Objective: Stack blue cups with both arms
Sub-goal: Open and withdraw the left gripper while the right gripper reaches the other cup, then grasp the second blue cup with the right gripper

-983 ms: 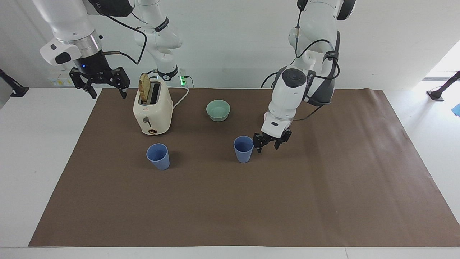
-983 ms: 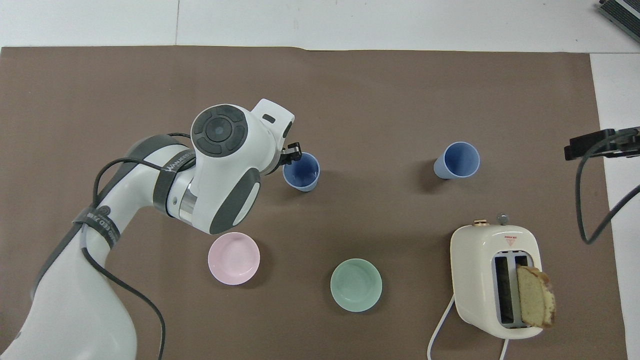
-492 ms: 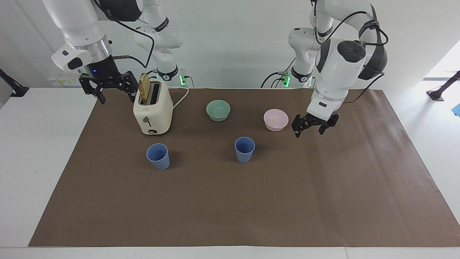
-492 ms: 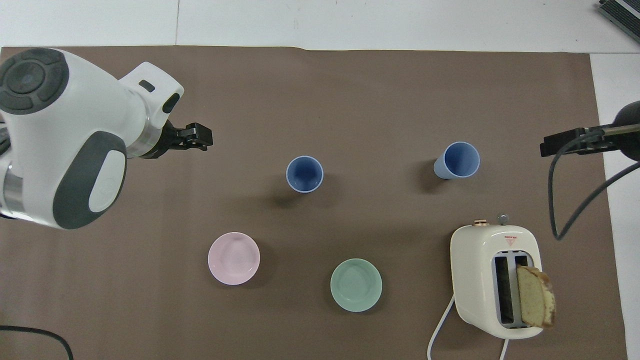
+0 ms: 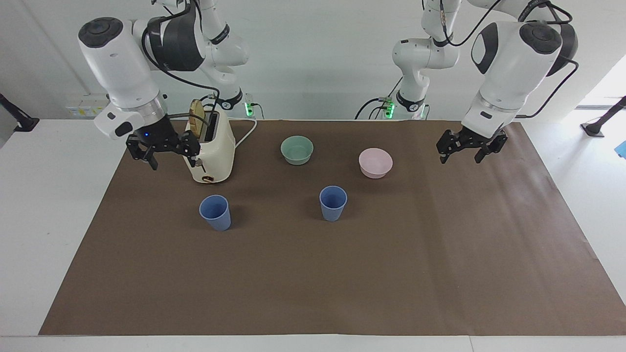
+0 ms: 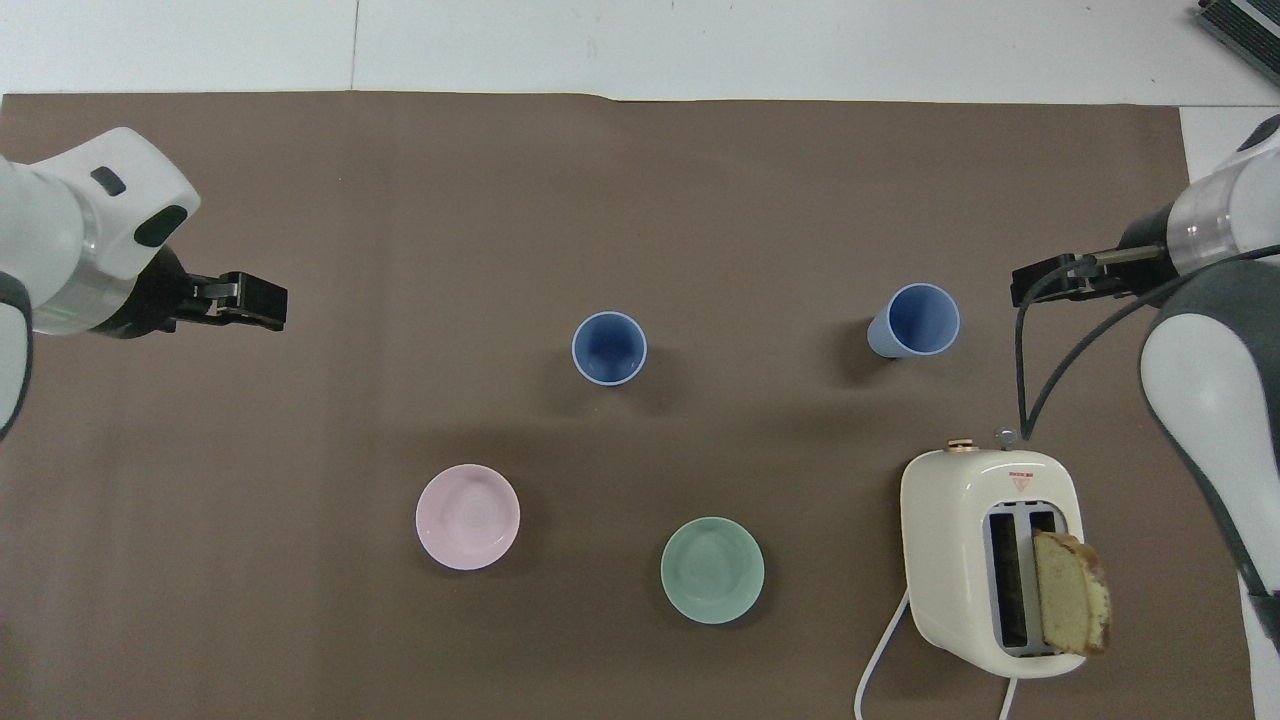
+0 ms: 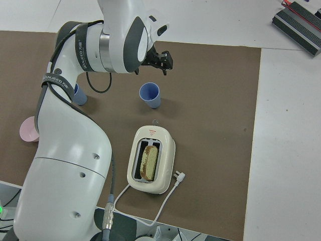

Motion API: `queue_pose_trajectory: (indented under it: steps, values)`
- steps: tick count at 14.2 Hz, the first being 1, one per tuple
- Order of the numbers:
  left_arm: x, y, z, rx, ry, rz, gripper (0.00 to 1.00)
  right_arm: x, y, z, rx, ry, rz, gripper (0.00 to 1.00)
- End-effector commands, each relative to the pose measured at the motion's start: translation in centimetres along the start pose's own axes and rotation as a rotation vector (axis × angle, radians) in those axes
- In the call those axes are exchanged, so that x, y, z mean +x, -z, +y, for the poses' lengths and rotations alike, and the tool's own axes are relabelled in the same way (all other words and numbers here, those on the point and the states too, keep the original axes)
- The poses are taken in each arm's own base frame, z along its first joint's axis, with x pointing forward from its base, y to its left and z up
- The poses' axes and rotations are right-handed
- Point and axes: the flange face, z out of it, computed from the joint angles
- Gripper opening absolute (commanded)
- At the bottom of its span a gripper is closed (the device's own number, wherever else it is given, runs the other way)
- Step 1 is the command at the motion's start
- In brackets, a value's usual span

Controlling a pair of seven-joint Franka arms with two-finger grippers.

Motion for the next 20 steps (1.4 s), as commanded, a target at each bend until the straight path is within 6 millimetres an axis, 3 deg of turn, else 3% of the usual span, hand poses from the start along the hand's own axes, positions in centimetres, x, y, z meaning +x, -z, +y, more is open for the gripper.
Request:
queue_pose_trajectory:
  steps: [1,3,7,9,16,18,20]
  values:
    - [-1.8,2.1,-1.8,0.02,-0.03,-0.009,1.0,0.6,-3.1,0.1,0.023,-0.014,-0.034,1.0]
    - [-3.0,3.3,-3.2,0.02,-0.06,-0.025,1.0,1.3,-5.4,0.0,0.023,-0.012,-0.007,1.0]
    - [-3.2,3.6,-3.0,0.017,-0.069,-0.027,1.0,1.7,-8.1,-1.6,0.024,0.015,0.014,1.0]
    - [-3.5,3.5,-2.5,0.016,-0.078,-0.046,1.0,2.0,-9.9,-1.5,0.027,0.013,-0.014,1.0]
    - [-3.3,3.6,-3.2,0.017,-0.069,-0.034,1.0,2.1,-11.5,-1.6,0.027,0.068,0.0,1.0]
    - [-3.4,3.6,-3.3,0.017,-0.063,-0.043,1.0,2.3,-14.1,-1.4,0.027,0.077,-0.004,1.0]
    - [-4.3,5.7,-4.0,0.019,-0.047,-0.004,1.0,2.8,-15.9,-1.5,0.027,0.088,0.014,1.0]
